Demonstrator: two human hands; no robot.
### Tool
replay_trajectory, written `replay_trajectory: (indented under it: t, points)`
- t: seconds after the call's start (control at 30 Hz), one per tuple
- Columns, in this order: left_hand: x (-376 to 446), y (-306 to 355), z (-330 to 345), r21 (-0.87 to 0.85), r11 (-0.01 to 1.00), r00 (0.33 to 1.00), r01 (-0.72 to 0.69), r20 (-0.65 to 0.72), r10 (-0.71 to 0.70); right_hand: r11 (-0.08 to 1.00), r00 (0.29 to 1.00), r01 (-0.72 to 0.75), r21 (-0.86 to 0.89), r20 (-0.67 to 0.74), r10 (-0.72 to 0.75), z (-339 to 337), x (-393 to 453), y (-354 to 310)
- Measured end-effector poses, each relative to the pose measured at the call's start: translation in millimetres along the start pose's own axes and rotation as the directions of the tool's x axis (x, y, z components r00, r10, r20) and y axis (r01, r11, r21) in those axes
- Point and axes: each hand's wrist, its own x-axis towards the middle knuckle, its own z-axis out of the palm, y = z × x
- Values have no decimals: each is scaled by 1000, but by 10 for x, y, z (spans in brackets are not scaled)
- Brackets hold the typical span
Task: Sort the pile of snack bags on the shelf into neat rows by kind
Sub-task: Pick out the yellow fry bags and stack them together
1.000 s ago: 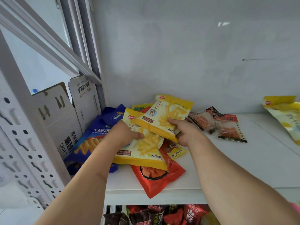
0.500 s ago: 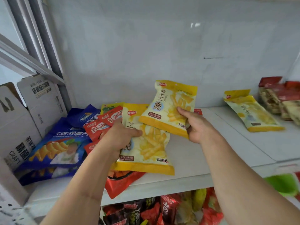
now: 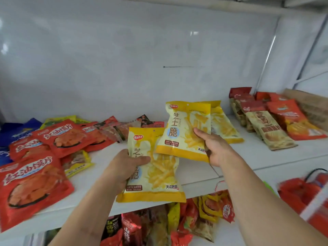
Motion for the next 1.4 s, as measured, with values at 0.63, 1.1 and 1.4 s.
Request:
replay_trajectory:
  t: [0.63, 1.1, 1.4]
  points:
    - [746, 127, 1067, -27, 991, 991, -133, -1, 133, 981, 998, 11, -192, -52, -21, -1580, 943, -514]
    - [805, 9, 2109, -77, 992, 984, -97, -157, 84, 797, 956, 276, -537, 69, -285, -1975, 1539, -454]
    - [879, -76, 2857, -33, 993, 975, -113, -197, 104, 722, 919, 342, -601, 55, -389, -2069, 1504, -508]
